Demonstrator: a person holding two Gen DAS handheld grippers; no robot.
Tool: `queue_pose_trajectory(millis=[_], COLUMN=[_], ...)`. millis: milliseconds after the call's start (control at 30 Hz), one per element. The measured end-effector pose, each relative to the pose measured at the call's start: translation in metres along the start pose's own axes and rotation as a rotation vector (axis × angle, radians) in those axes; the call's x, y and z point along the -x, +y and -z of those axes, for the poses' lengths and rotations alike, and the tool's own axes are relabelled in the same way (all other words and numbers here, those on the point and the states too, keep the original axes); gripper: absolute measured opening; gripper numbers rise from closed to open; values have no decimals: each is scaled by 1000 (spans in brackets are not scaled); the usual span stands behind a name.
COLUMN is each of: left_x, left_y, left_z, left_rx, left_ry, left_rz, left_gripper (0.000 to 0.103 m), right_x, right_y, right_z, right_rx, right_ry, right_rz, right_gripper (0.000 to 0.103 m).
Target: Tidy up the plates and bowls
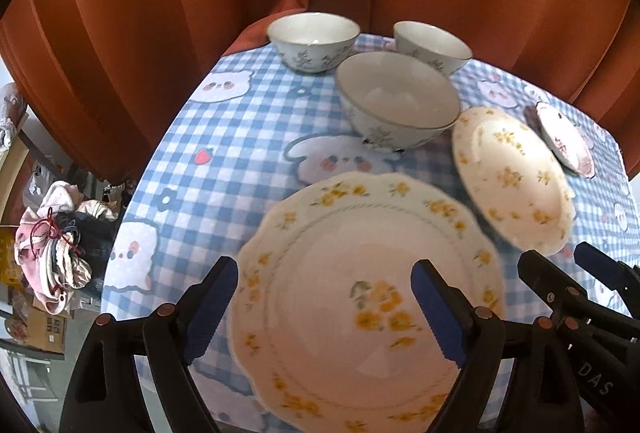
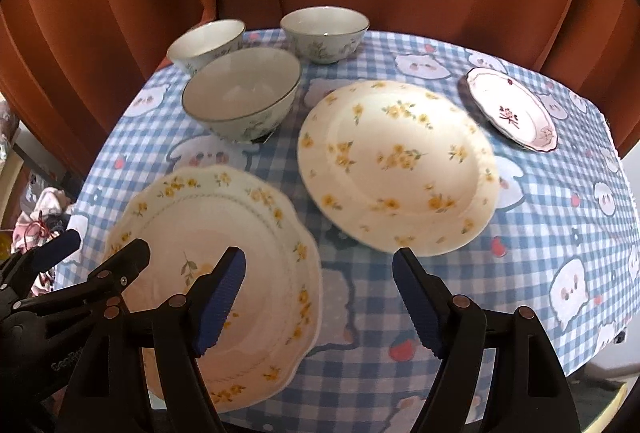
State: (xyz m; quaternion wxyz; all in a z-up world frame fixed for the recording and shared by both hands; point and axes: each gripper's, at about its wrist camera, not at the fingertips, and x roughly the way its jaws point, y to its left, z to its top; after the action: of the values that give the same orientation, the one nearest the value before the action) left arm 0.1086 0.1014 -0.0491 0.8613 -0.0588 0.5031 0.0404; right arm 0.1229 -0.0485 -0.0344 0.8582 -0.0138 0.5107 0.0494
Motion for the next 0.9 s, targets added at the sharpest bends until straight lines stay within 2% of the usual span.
queue_pose_trajectory(millis=[167, 300, 533, 900], left_x=[2, -1, -14, -60], left_y=[-27, -51, -90, -143], left_z=[-7, -15, -33, -49], left_rx=[13, 23, 60, 97], left_ry=[-17, -25, -13, 25], left_rz=[7, 7, -1, -25], left_gripper=[89, 89, 89, 85], right_x=[7, 8, -5, -45], right_y=[-26, -53, -96, -147], right_z=[-6, -14, -38, -72], right_rx=[-10, -26, -41, -42], right_ry=[-48, -54, -35, 1], right_rz=[-15, -27, -61, -41], right_gripper=[79, 79, 79, 79])
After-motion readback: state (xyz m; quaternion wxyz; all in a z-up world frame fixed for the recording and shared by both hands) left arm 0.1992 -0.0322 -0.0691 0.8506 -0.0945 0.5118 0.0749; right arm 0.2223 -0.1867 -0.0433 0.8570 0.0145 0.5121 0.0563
